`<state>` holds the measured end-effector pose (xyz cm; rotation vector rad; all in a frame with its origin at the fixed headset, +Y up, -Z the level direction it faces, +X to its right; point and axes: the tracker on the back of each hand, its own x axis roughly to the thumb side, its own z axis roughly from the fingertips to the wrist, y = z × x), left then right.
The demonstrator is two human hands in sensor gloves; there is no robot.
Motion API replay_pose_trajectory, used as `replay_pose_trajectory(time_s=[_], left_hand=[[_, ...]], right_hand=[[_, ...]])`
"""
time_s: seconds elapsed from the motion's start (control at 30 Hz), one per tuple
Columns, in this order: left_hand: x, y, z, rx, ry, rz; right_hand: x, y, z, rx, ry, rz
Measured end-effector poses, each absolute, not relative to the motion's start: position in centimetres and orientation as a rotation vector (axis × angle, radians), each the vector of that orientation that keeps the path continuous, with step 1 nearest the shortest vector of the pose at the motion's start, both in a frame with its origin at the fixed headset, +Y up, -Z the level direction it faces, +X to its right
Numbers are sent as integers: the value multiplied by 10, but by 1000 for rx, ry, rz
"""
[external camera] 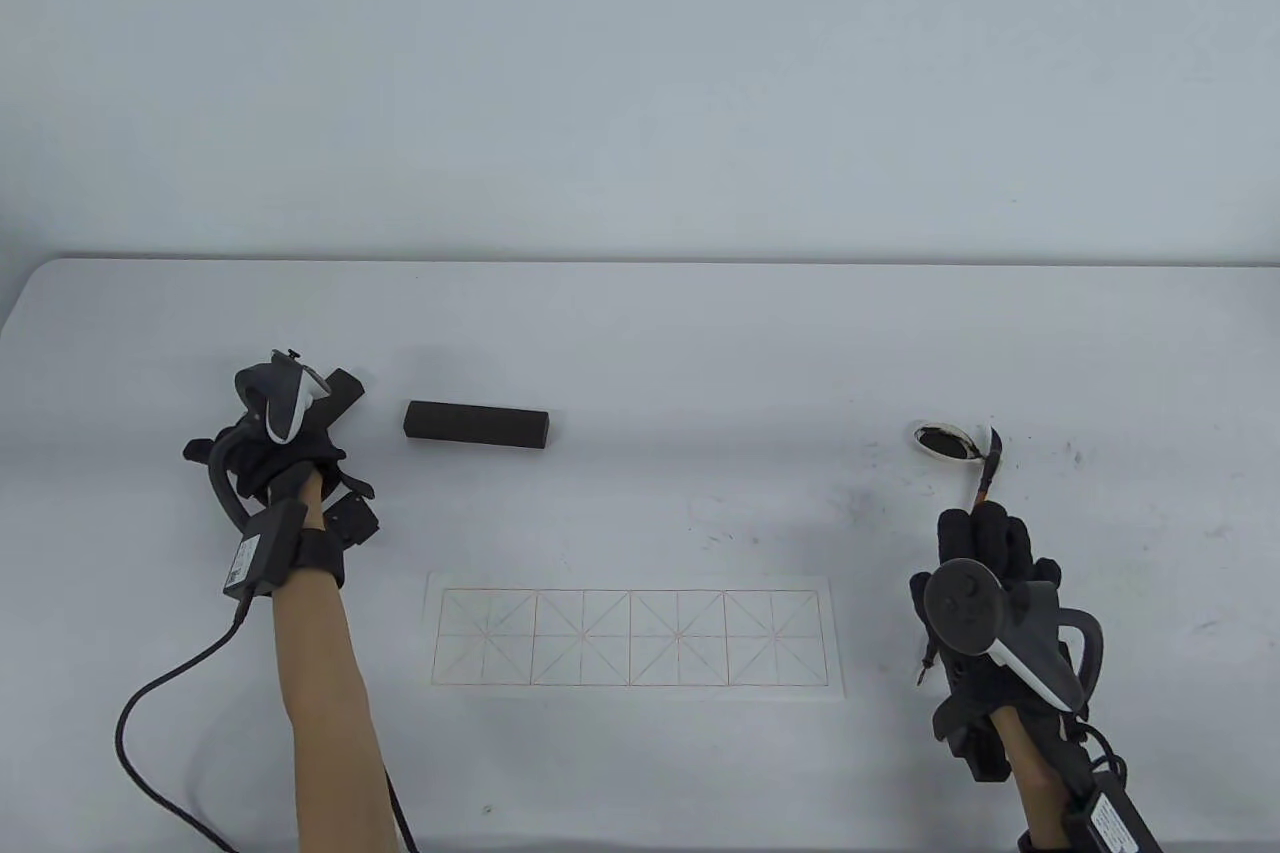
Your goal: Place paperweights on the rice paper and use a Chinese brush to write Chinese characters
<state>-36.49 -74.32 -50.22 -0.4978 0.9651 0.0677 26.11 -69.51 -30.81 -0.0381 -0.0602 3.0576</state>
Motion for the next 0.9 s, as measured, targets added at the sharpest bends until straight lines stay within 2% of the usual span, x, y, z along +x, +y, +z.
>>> replay_pose_trajectory(time_s=[0.13, 0.33, 0.53, 0.9], left_hand=[[-363, -738, -499, -478, 962, 65], [-356, -732, -495, -374, 928, -34], [-340, -699, -467, -200, 824, -96], [-303, -663, -399, -109, 662, -52]], right_hand=[[261, -695, -309, -34, -68, 3053], [259, -695, -308, -7, -76, 3053], [255, -692, -305, 28, -104, 3048], [251, -686, -300, 76, -183, 3024]])
